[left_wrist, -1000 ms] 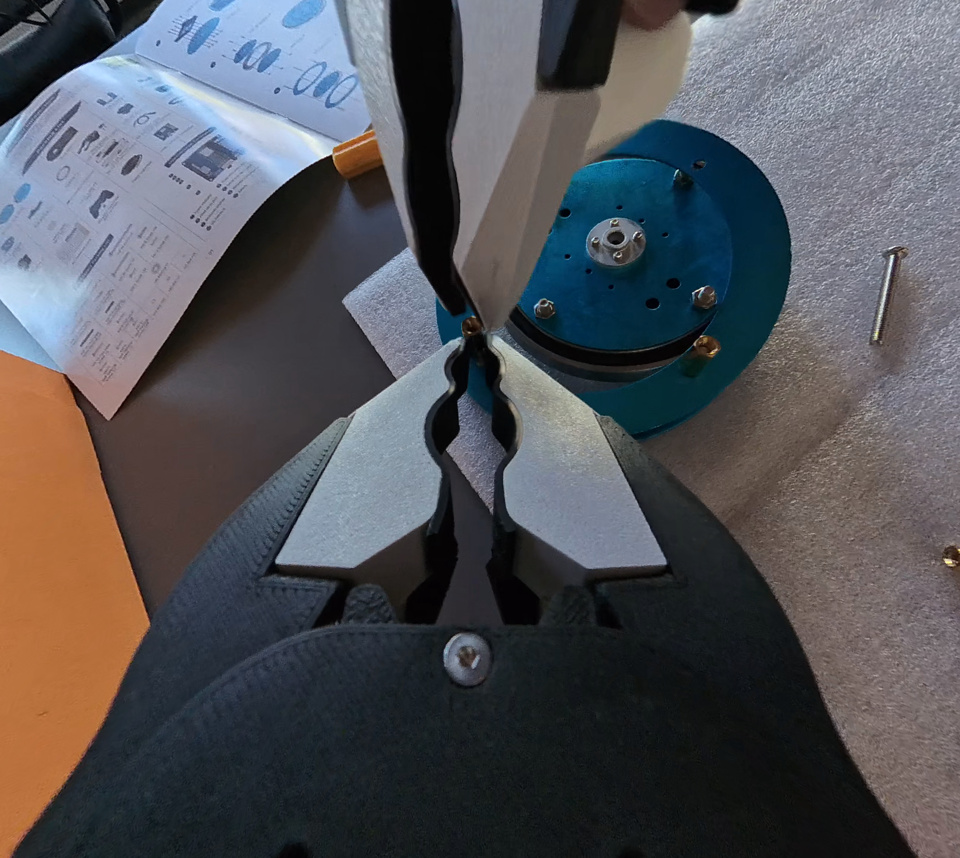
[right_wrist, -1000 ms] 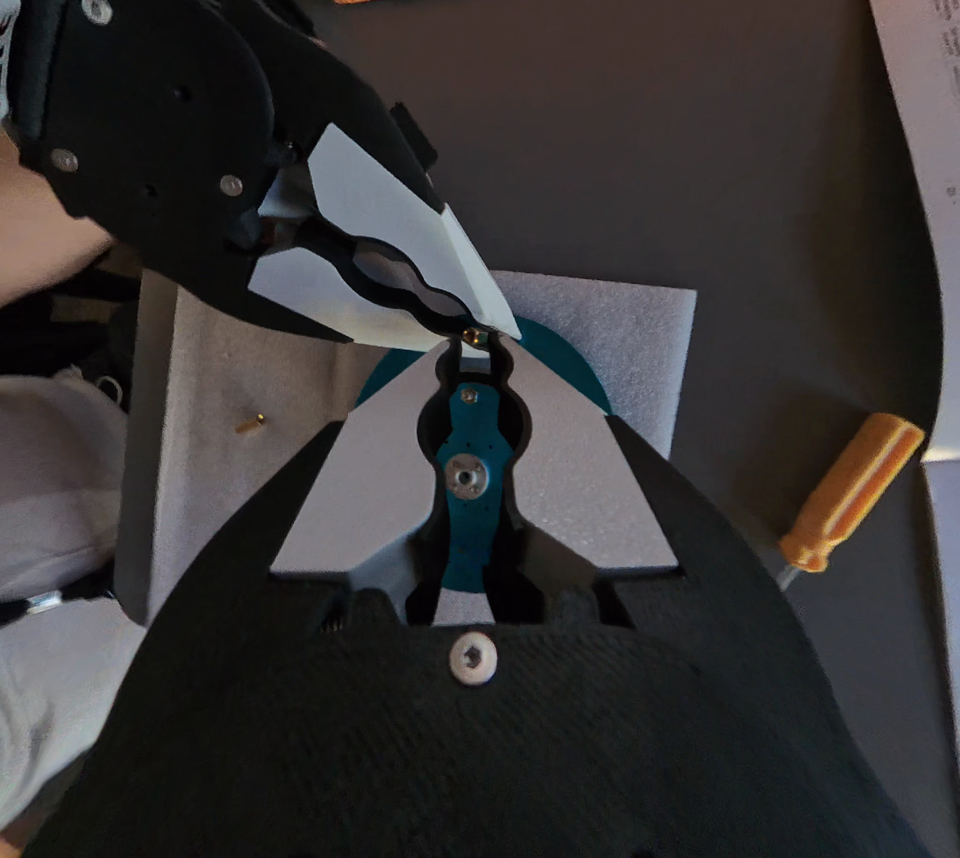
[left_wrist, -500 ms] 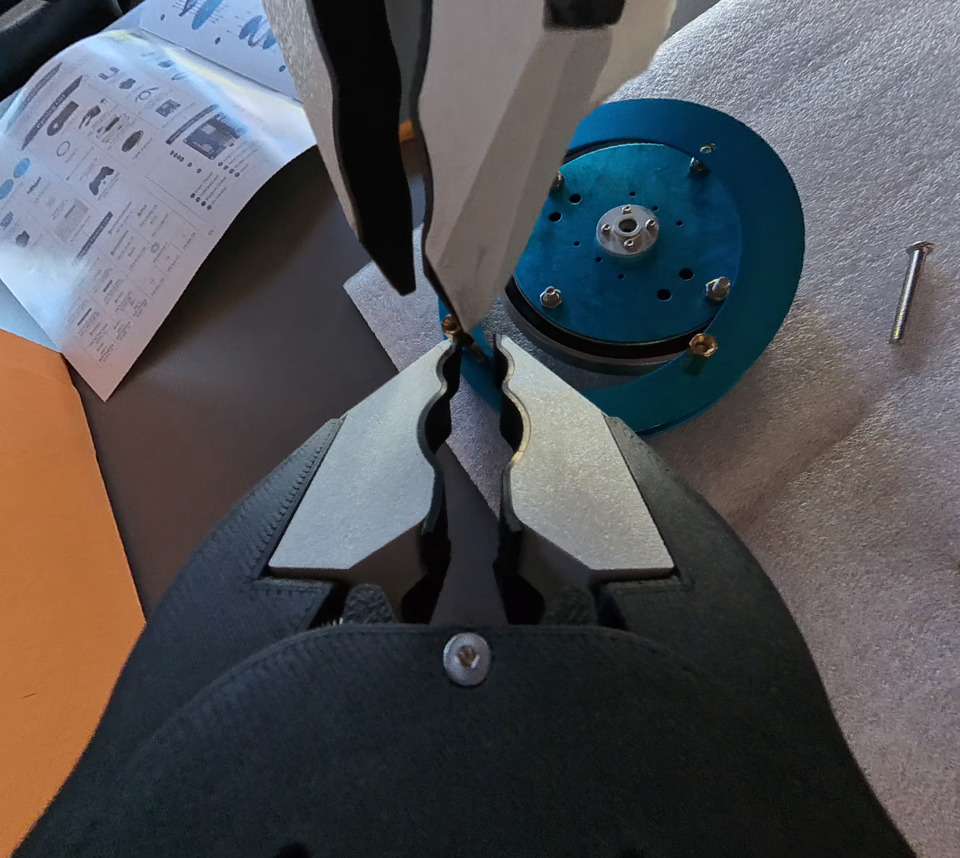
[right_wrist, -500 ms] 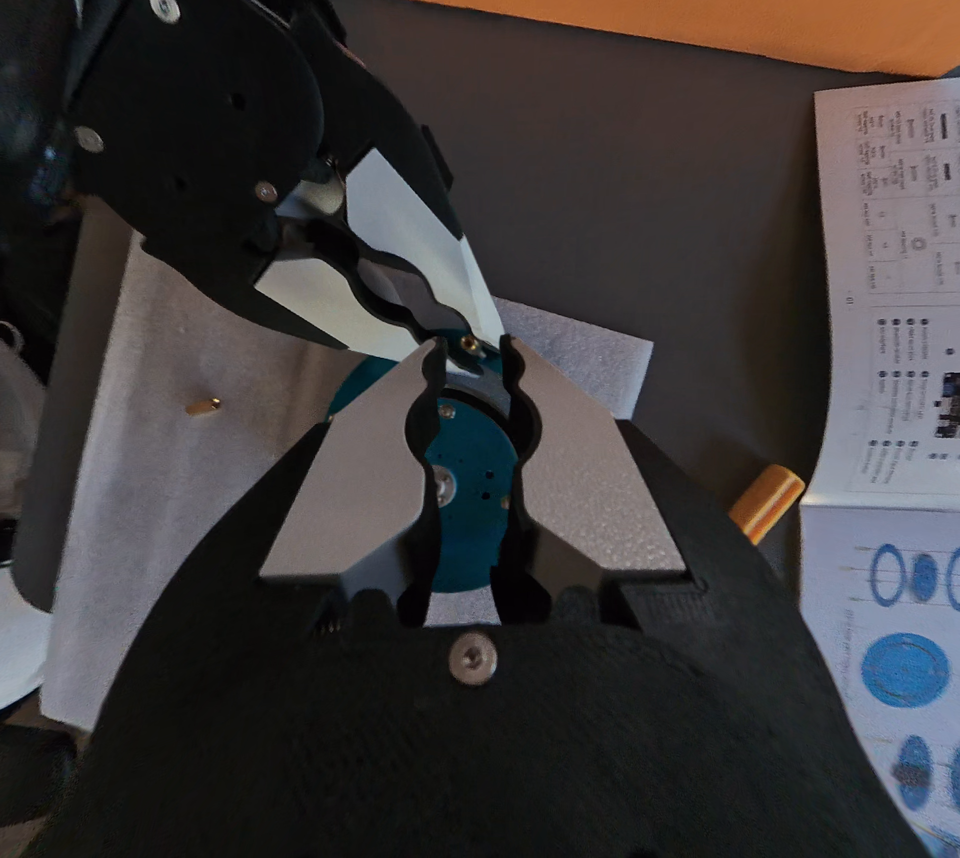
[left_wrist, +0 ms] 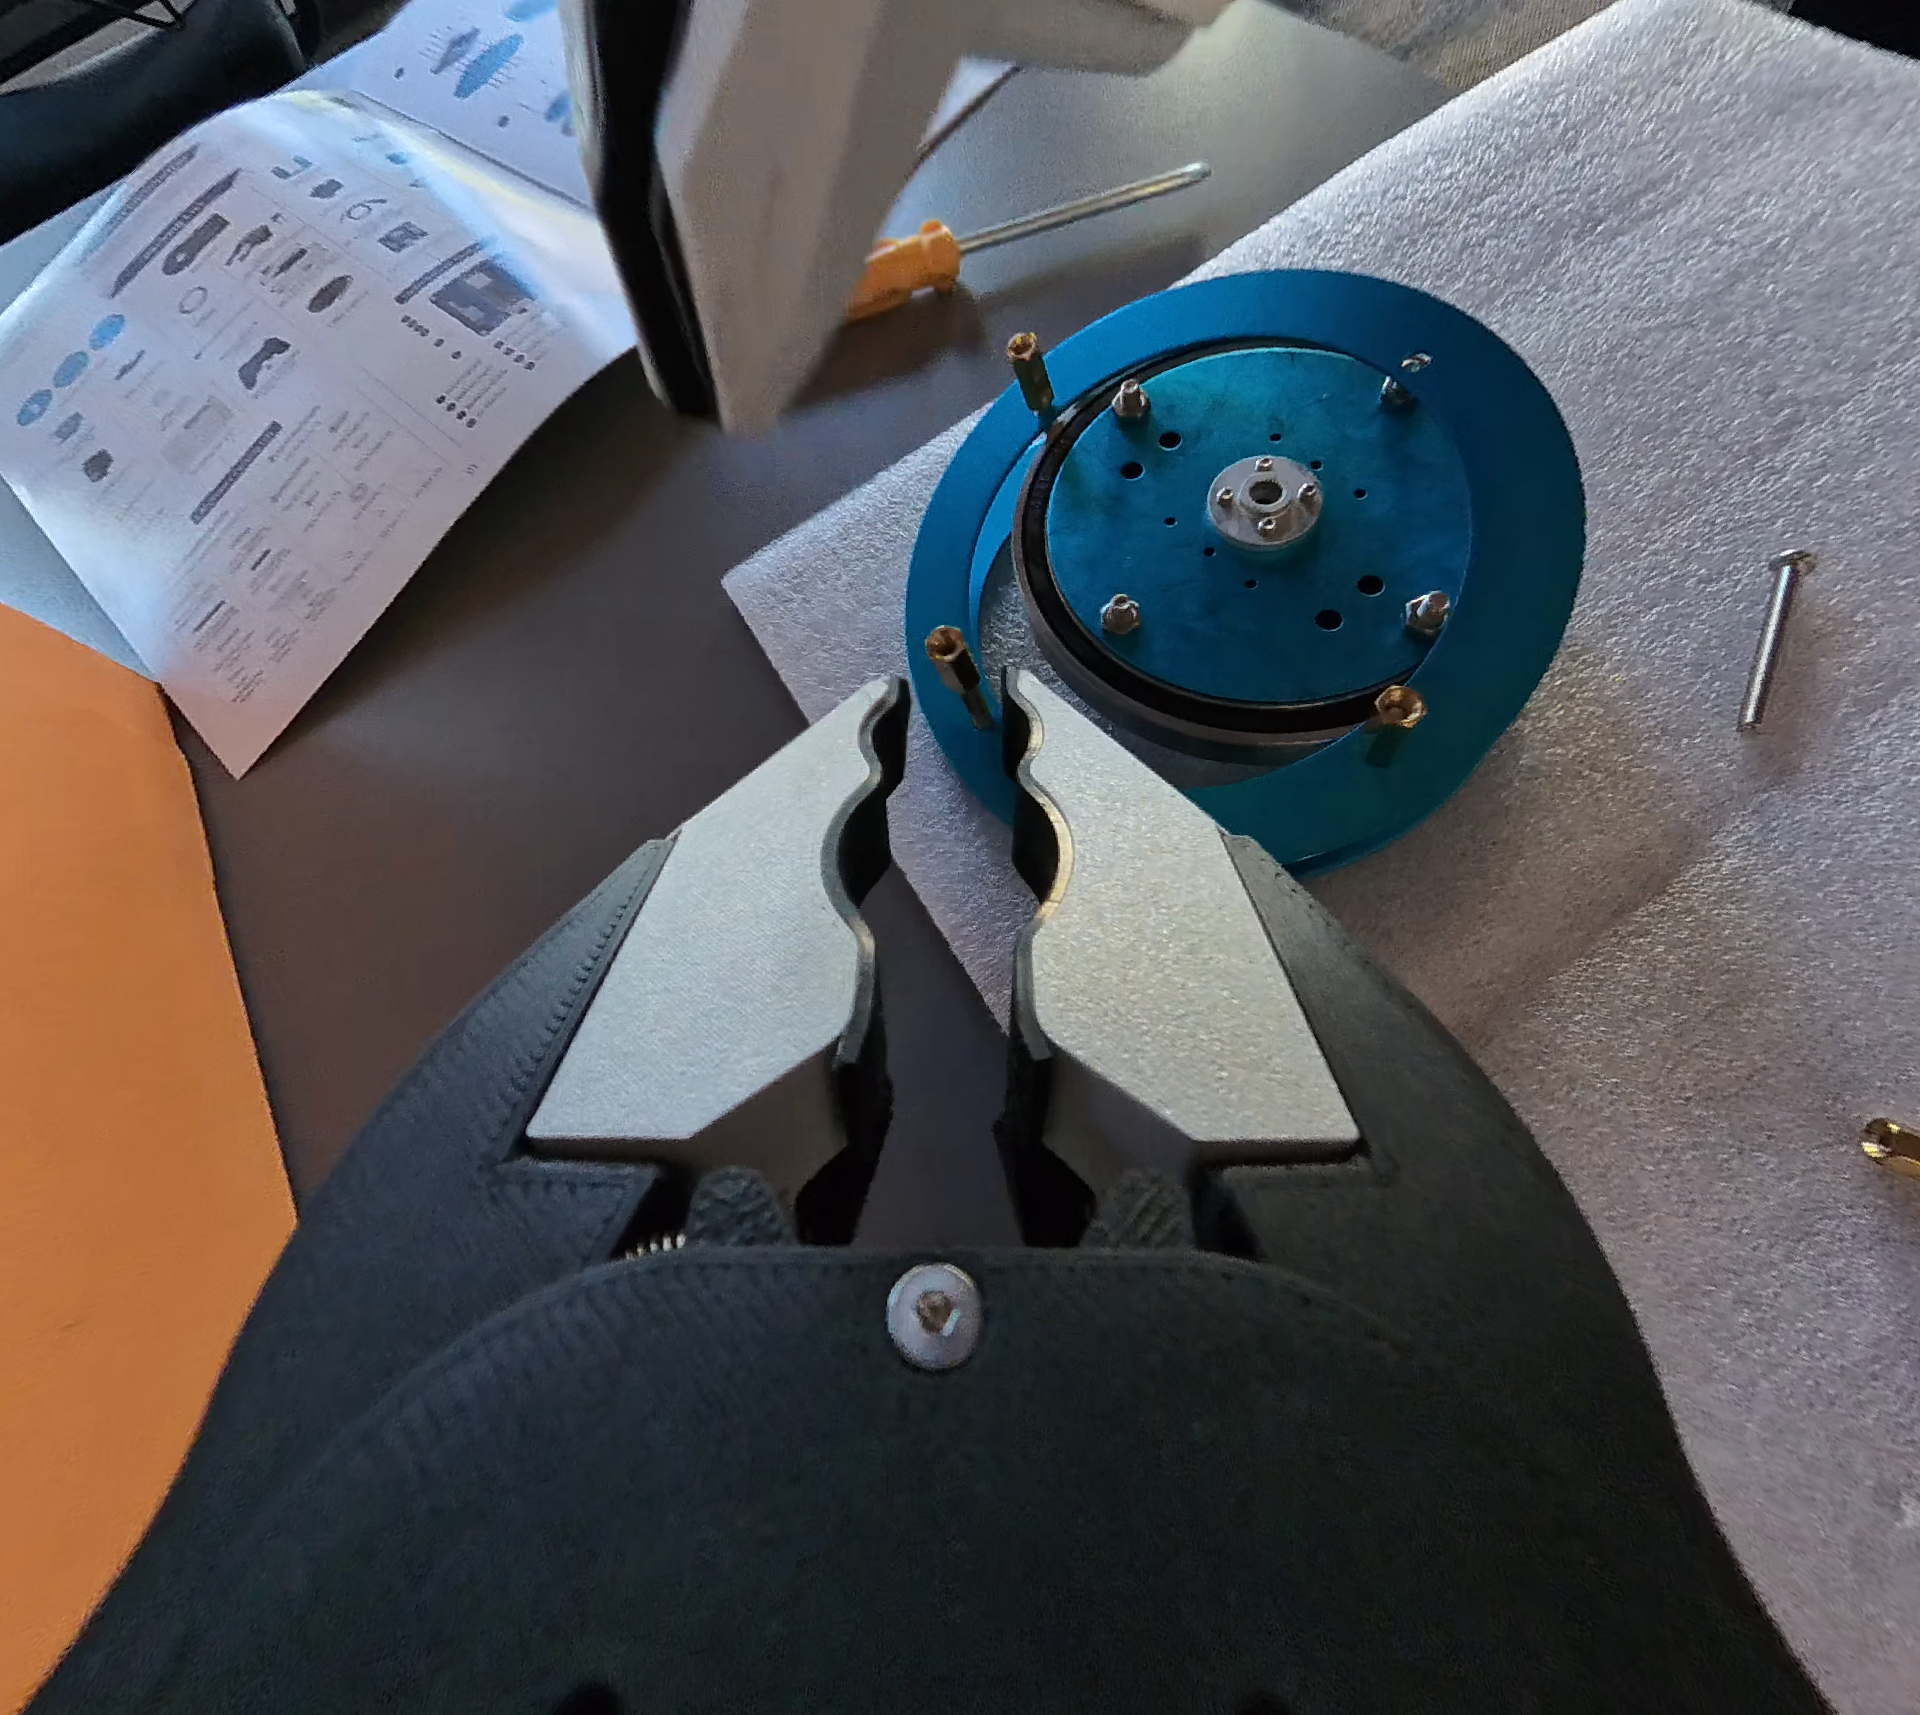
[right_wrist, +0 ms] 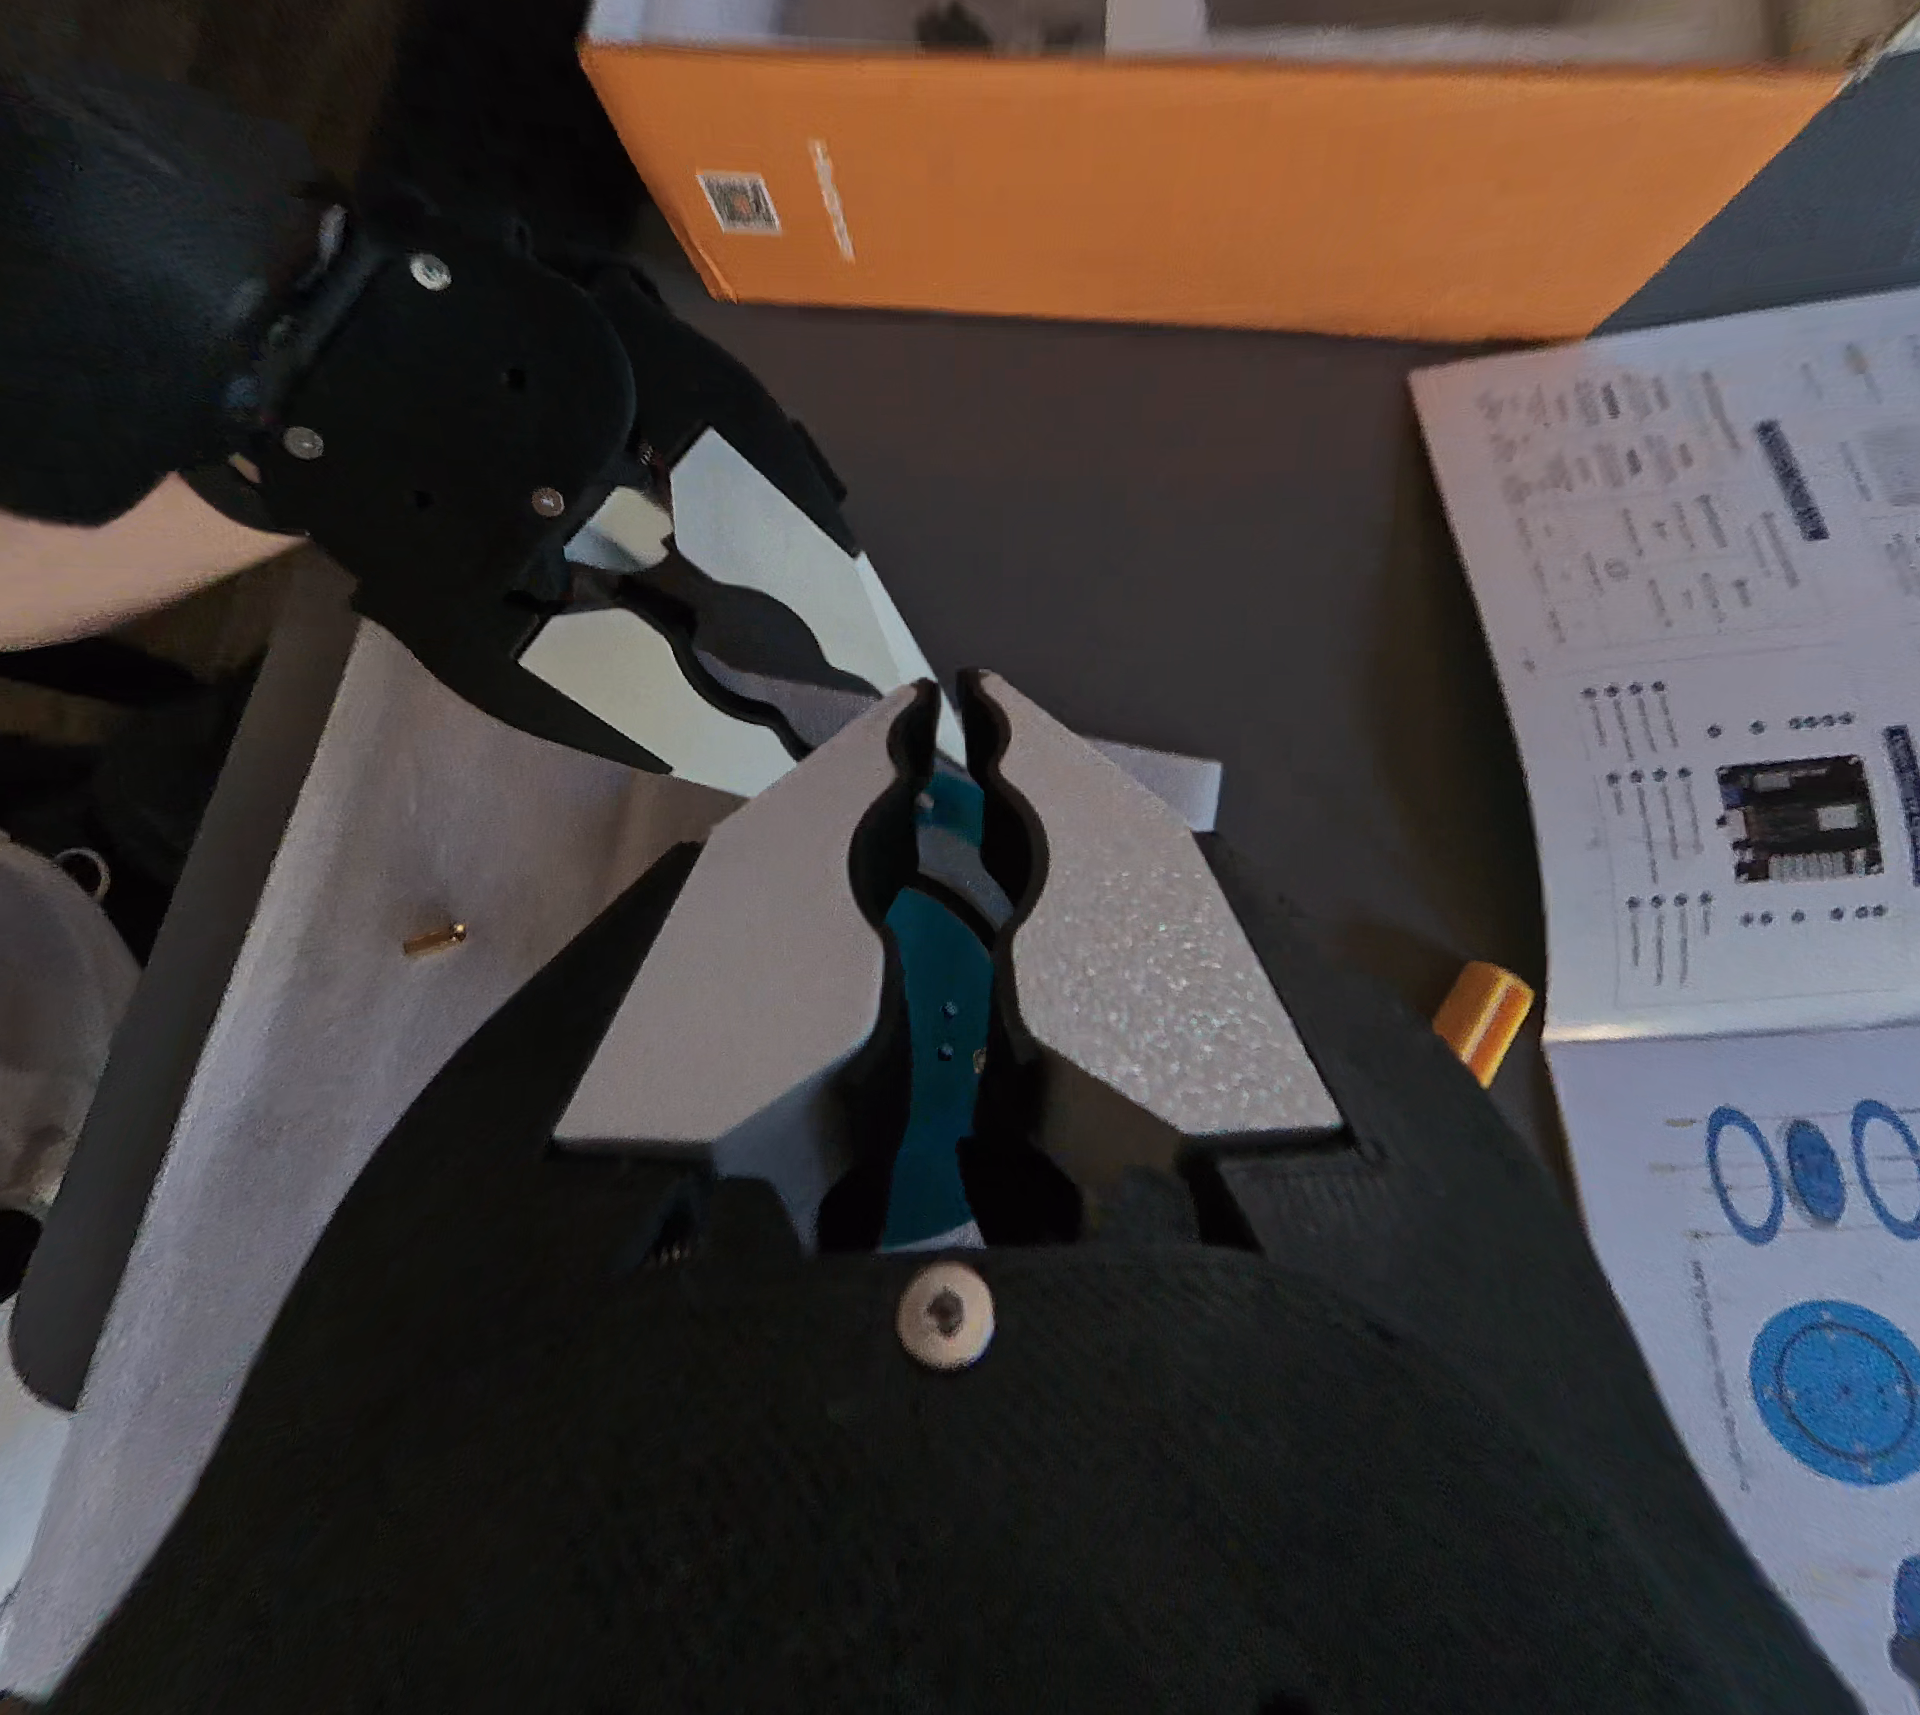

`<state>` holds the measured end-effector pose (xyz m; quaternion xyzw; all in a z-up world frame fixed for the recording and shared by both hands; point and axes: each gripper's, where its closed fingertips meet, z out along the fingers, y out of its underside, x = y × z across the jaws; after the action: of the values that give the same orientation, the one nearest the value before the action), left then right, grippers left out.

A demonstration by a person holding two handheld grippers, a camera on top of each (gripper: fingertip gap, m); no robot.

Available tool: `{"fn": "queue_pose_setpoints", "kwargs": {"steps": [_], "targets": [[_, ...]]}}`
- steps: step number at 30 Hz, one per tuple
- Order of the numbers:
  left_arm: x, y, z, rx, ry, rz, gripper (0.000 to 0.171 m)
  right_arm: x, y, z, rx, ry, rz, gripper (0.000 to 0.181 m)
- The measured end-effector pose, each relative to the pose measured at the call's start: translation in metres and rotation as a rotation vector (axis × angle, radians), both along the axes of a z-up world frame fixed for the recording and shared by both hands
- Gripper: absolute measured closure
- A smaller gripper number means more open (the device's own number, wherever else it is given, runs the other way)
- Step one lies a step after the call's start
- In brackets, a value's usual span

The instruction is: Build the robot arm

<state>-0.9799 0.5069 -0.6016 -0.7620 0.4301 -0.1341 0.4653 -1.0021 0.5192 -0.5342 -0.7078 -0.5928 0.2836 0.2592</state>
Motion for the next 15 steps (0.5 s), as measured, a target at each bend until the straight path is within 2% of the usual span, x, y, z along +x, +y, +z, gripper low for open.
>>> {"fn": "queue_pose_setpoints", "kwargs": {"steps": [1, 3, 6, 8, 10, 12, 15], "targets": [[-0.001, 0.000, 0.002, 0.001, -0.015, 0.003, 0.156, 0.000, 0.002, 0.008, 0.026, 0.054, 0.013, 0.178], [-0.002, -0.001, 0.005, -0.003, -0.038, 0.008, 0.155, 0.000, 0.002, 0.023, 0.059, 0.174, 0.041, 0.158], [-0.004, -0.001, 0.005, -0.015, -0.049, 0.010, 0.155, 0.003, -0.006, 0.017, -0.084, 0.178, 0.055, 0.139], [-0.005, -0.002, 0.002, -0.030, -0.043, 0.007, 0.155, 0.010, -0.006, -0.001, -0.135, 0.059, 0.057, 0.143], [-0.005, -0.004, -0.001, -0.043, -0.029, 0.000, 0.154, 0.014, -0.001, -0.010, -0.061, -0.031, 0.068, 0.157], [-0.004, -0.005, -0.003, -0.040, -0.014, -0.003, 0.155, 0.016, 0.002, -0.010, 0.039, -0.100, 0.096, 0.159], [-0.003, -0.005, -0.006, -0.043, 0.010, -0.009, 0.156, 0.015, -0.006, -0.012, 0.098, -0.208, 0.197, 0.163]]}}
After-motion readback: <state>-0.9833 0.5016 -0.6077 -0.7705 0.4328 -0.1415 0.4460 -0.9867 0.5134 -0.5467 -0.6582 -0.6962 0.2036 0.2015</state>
